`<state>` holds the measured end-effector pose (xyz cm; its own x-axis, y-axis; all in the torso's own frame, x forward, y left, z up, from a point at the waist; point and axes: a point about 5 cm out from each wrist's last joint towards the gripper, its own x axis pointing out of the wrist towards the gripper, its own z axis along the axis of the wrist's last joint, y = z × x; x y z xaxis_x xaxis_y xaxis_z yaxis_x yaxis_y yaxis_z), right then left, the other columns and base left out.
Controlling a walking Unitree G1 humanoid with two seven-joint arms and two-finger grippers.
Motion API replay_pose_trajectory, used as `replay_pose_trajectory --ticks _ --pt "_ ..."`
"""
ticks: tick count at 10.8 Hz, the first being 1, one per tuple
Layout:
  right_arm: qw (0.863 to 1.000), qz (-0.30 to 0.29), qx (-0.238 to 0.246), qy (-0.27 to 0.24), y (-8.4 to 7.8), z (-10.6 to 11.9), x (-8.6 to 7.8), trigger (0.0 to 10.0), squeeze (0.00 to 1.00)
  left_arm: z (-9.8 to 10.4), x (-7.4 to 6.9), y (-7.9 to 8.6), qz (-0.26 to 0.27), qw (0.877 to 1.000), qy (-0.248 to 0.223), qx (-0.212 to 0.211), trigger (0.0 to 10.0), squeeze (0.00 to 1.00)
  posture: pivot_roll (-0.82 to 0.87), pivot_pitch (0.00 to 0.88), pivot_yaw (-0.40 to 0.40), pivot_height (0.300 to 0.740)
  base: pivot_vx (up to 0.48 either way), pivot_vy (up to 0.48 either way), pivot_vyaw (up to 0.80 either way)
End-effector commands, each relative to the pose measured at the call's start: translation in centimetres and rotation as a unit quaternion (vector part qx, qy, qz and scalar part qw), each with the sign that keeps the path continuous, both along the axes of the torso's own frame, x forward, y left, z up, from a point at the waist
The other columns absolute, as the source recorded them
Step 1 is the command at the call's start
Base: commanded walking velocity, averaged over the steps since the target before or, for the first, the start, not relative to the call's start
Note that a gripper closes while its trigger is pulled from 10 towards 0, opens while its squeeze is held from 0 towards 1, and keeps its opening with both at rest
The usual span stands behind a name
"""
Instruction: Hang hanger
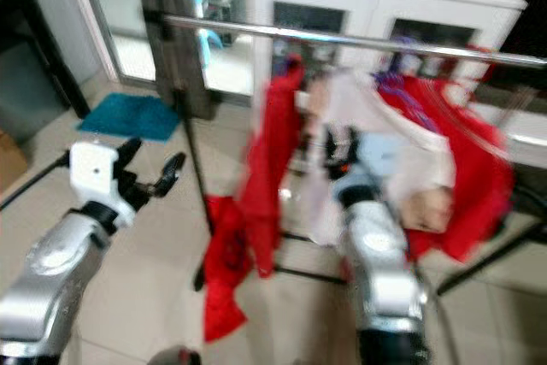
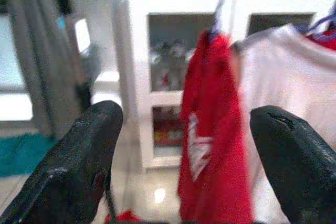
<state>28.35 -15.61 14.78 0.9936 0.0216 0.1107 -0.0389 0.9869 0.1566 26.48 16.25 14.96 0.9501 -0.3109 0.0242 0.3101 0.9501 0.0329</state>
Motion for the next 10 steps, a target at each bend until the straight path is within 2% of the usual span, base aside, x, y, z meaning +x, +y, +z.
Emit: replay_pose_trajectory --ticks 1,3,5,6,7,9,10 --pt "1.0 0.0 -0.004 0.001 0.1 0.2 0.1 10.0 0.0 0.4 0.4 -0.1 0.001 1.0 -0.013 0.008 10.0 0.0 -0.02 0.0 0.017 0.74 0.0 -0.48 0.0" --pt "1.0 -0.002 -0.004 0.005 -0.1 0.2 0.2 10.0 0.0 0.4 0.4 -0.3 -0.002 1.0 -0.014 0.011 10.0 0.0 -0.01 0.0 0.015 0.74 0.0 -0.48 0.0" --pt "1.0 0.014 -0.009 0.009 0.6 0.2 -0.1 10.0 0.0 0.6 0.6 -0.2 -0.006 1.0 -0.021 0.014 10.0 0.0 -0.03 0.0 0.05 0.74 0.0 -0.48 0.0" --pt "1.0 -0.003 0.002 0.022 0.3 -0.3 -0.6 10.0 0.0 1.0 1.4 -0.8 -0.02 0.999 -0.028 0.017 10.0 0.0 -0.03 0.0 0.054 0.74 0.0 -0.48 0.0" --pt "0.999 -0.011 0.014 0.033 0.3 -0.6 -0.4 10.0 0.0 1.4 1.7 -0.8 -0.013 0.999 -0.033 0.012 10.0 0.0 -0.02 0.0 0.043 0.74 0.0 -0.48 0.0" --pt "0.999 0.015 -0.02 0.048 1.0 -0.9 -0.2 10.0 0.0 0.9 1.4 -0.3 0.012 1.0 -0.013 -0.015 10.0 0.0 -0.02 0.0 0.042 0.74 0.0 0.0 0.0" --pt "0.998 0.024 -0.019 0.047 1.3 -0.9 -0.3 10.0 0.0 0.5 1.5 0.0 0.016 1.0 0.004 -0.01 10.0 0.0 -0.03 0.0 0.035 0.74 0.0 0.0 0.0"
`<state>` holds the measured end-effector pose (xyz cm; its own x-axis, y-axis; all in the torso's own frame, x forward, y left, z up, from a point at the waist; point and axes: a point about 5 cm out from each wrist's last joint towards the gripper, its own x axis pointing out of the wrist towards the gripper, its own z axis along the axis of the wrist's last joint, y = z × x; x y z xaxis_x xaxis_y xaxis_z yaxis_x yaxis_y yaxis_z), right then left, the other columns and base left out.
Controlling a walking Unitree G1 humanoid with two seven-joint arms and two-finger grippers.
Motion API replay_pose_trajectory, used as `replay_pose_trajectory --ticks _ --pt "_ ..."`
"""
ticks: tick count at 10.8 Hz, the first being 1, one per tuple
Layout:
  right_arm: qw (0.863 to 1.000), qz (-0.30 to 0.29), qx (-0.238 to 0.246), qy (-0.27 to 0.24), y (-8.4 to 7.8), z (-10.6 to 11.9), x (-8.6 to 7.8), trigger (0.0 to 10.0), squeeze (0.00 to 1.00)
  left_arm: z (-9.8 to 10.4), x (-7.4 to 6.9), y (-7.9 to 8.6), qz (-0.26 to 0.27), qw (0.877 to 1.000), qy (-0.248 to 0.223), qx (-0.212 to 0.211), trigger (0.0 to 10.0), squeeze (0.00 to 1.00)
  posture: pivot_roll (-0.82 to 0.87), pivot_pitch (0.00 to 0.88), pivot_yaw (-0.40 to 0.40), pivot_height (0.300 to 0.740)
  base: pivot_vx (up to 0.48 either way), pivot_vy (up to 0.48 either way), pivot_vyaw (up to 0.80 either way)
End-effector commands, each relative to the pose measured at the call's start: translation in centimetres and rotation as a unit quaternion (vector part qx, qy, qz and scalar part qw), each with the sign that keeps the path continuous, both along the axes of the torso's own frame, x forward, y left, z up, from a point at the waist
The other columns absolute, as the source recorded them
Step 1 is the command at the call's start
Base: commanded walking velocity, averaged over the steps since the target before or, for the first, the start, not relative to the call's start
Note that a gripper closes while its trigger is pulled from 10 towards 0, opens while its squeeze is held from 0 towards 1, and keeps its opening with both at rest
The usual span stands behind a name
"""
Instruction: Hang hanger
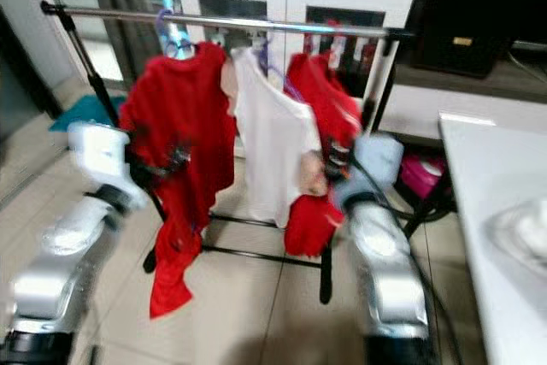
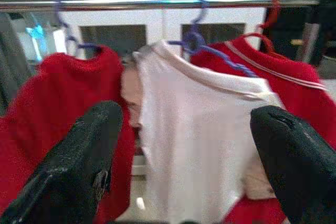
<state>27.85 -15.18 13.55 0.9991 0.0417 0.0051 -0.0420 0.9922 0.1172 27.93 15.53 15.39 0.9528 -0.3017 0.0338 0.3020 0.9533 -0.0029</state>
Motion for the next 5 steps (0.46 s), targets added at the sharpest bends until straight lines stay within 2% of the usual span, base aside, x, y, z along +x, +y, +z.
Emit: replay_pose_trajectory --ticks 1,2,3,4,5 --pt "1.0 0.019 0.007 -0.009 0.89 0.66 0.07 10.0 0.0 -0.13 0.29 0.8 0.012 1.0 0.009 -0.004 10.0 0.0 -0.04 0.0 0.041 0.74 0.24 0.0 0.0" --pt "1.0 0.013 0.009 -0.01 0.71 0.81 0.15 10.0 0.0 0.09 0.47 0.68 0.013 1.0 0.005 -0.006 10.0 0.04 -0.04 0.0 0.04 0.74 0.285 0.0 0.0" --pt "1.0 0.007 0.008 -0.011 0.5 0.84 0.22 10.0 0.0 0.18 0.46 0.49 0.002 1.0 0.003 0.0 10.0 0.21 -0.05 0.0 0.05 0.74 0.379 0.0 0.0" --pt "1.0 0.004 0.014 -0.015 0.22 0.99 0.1 10.0 0.0 0.16 0.58 0.07 -0.008 1.0 0.003 -0.005 10.0 0.4 -0.05 0.0 0.055 0.74 0.416 0.0 0.0" --pt "1.0 -0.001 0.016 -0.013 0.03 0.83 0.17 10.0 0.0 0.18 0.63 -0.19 -0.018 1.0 0.005 -0.004 10.0 0.68 -0.04 0.0 0.05 0.74 0.42 0.0 0.0"
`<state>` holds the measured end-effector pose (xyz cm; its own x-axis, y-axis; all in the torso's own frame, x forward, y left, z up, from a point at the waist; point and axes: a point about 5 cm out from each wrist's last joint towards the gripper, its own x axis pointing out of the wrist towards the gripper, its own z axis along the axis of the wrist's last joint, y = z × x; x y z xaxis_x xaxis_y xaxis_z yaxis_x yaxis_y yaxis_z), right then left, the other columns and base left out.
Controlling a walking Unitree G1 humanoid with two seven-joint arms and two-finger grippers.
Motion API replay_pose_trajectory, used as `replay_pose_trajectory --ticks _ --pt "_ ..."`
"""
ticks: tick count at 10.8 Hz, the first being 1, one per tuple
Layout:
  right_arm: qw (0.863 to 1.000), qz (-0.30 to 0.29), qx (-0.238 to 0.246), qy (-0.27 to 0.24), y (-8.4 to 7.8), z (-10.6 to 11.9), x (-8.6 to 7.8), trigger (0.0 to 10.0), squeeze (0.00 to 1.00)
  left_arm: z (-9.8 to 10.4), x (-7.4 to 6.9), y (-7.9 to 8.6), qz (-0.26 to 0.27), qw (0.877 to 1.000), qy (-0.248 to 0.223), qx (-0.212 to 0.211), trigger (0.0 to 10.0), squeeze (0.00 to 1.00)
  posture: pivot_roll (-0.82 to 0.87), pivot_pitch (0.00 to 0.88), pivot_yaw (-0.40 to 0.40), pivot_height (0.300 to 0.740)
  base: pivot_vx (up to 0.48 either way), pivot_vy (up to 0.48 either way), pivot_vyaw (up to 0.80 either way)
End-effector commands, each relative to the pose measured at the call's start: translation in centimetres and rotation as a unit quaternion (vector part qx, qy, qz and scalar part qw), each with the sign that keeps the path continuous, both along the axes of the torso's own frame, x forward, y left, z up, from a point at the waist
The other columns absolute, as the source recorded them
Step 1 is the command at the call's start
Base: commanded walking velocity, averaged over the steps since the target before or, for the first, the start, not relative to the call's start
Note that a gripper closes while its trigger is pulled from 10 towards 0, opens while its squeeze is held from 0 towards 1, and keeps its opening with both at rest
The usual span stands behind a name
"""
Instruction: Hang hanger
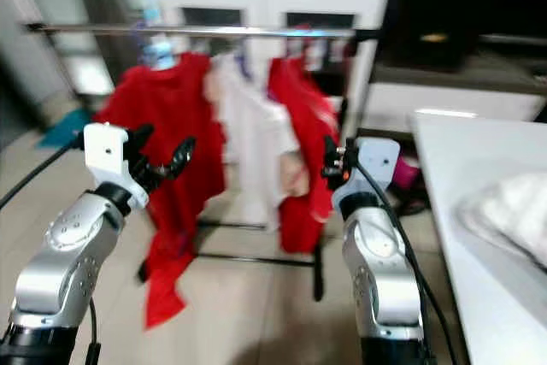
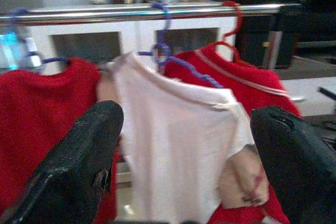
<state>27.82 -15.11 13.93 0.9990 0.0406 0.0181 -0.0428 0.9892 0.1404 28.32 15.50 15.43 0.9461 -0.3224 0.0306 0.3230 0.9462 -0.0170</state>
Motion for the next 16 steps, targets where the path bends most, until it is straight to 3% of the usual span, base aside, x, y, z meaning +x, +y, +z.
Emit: replay_pose_trajectory --ticks 1,5,6,8,10,11,12,14,15,16 --pt "1.0 0.007 0.008 -0.008 0.4 0.6 0.5 10.0 0.0 0.4 0.1 0.1 0.003 1.0 -0.004 0.0 10.0 0.76 -0.03 0.0 0.041 0.74 0.412 0.0 0.0" --pt "1.0 0.025 -0.006 -0.015 1.0 1.0 1.0 10.0 0.0 0.5 0.0 0.6 0.011 1.0 -0.008 0.015 10.0 0.72 -0.01 0.0 0.026 0.74 0.383 0.0 0.0" --pt "0.999 0.019 -0.047 -0.006 0.8 0.8 1.2 10.0 0.0 0.4 -0.2 0.5 0.01 1.0 -0.008 0.019 10.0 0.72 0.0 0.0 0.022 0.74 0.382 0.0 0.8" --pt "0.999 0.007 -0.023 -0.022 0.2 1.3 1.4 10.0 0.0 0.3 -0.3 0.4 0.005 1.0 -0.008 0.024 10.0 0.71 0.0 0.0 0.02 0.74 0.381 0.0 0.4" --pt "0.998 0.037 -0.018 -0.037 0.2 1.8 1.6 10.0 0.0 0.3 -0.4 0.2 -0.003 1.0 -0.01 0.028 10.0 0.7 0.0 0.0 0.021 0.74 0.353 0.0 0.0" --pt "0.994 0.082 -0.029 -0.061 0.8 2.6 1.6 10.0 0.0 0.4 -0.5 0.0 -0.019 0.999 -0.015 0.025 10.0 0.62 -0.01 0.0 0.023 0.74 0.0 0.0 0.0" --pt "0.992 0.107 -0.021 -0.06 0.9 2.9 1.9 10.0 1.0 0.3 -0.9 -0.4 -0.051 0.998 -0.015 0.03 10.0 0.56 -0.01 0.0 0.024 0.74 0.0 0.0 0.0" --pt "0.989 0.141 -0.019 -0.045 1.1 3.0 2.6 10.0 1.0 -0.2 -1.7 -1.0 -0.124 0.992 0.009 0.037 10.0 0.38 -0.01 0.0 0.02 0.74 0.0 0.0 0.0" --pt "0.986 0.164 -0.016 -0.039 1.2 3.0 3.5 10.0 1.0 -0.9 -2.3 -0.8 -0.165 0.984 0.035 0.059 10.0 0.11 -0.01 0.0 0.018 0.74 0.0 0.0 0.0" --pt "0.982 0.182 -0.022 -0.035 1.4 3.0 4.5 10.0 1.0 -1.3 -2.6 -0.1 -0.181 0.98 0.048 0.072 10.0 0.0 -0.01 0.0 0.018 0.74 0.0 0.0 0.0"
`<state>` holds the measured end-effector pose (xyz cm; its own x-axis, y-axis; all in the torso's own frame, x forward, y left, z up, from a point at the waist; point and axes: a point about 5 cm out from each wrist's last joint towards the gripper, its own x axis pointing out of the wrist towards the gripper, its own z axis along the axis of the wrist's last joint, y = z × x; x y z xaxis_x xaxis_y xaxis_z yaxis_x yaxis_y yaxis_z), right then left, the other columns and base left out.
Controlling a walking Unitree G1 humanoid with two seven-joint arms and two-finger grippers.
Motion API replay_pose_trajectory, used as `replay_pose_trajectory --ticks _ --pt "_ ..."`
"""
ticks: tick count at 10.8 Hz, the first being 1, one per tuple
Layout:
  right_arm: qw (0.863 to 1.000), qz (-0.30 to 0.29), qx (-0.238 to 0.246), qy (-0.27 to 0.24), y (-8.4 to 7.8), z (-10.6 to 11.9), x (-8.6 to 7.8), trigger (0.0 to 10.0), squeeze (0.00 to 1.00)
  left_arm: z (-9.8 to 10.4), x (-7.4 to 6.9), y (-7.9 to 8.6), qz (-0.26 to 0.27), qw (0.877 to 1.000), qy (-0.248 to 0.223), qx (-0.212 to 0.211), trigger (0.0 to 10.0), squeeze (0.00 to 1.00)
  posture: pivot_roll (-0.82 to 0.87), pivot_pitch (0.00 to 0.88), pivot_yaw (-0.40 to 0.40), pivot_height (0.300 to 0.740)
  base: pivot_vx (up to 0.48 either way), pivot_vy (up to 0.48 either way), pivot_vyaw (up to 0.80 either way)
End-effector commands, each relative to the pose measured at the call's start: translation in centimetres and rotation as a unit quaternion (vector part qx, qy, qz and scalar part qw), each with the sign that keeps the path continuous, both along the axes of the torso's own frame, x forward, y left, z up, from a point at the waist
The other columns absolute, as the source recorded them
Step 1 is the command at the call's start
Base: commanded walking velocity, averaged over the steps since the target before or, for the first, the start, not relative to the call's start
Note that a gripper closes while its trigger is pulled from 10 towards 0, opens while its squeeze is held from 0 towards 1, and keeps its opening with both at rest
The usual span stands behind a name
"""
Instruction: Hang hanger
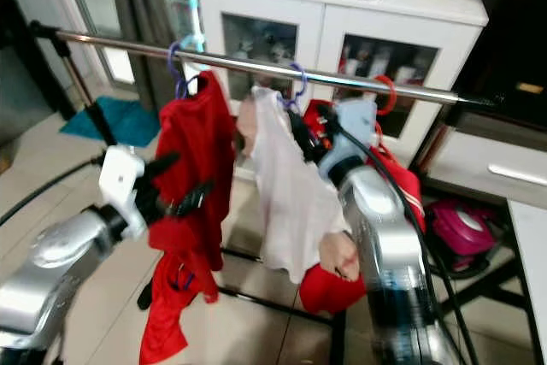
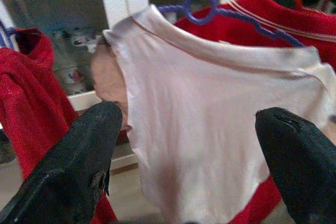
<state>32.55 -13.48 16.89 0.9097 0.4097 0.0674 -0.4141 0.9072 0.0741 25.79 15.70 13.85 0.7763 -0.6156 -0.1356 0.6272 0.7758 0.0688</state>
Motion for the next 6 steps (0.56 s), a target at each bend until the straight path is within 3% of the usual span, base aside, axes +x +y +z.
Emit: replay_pose_trajectory --ticks 1,3,5,6 --pt "1.0 0.018 0.005 0.0 0.0 0.0 0.6 10.0 1.0 0.2 -0.1 0.2 -0.011 1.0 0.001 0.002 10.0 0.0 -0.01 0.0 0.019 0.74 0.0 0.0 0.0" --pt "0.996 0.085 0.001 -0.003 1.0 -0.1 1.9 10.0 1.0 -0.2 -0.3 0.7 -0.026 0.999 0.014 0.022 10.0 0.0 -0.01 0.0 0.027 0.74 0.0 0.0 0.0" --pt "0.996 0.075 -0.05 -0.002 0.7 -0.3 4.3 10.0 1.0 -0.5 -0.6 0.7 -0.048 0.998 0.023 0.033 10.0 0.0 0.0 0.0 0.027 0.74 0.0 0.0 0.0" --pt "0.995 0.075 -0.065 -0.004 0.6 -0.3 4.7 10.0 0.96 -0.5 -0.6 0.7 -0.05 0.998 0.023 0.035 10.0 0.0 0.0 0.0 0.027 0.74 0.0 0.0 0.0"
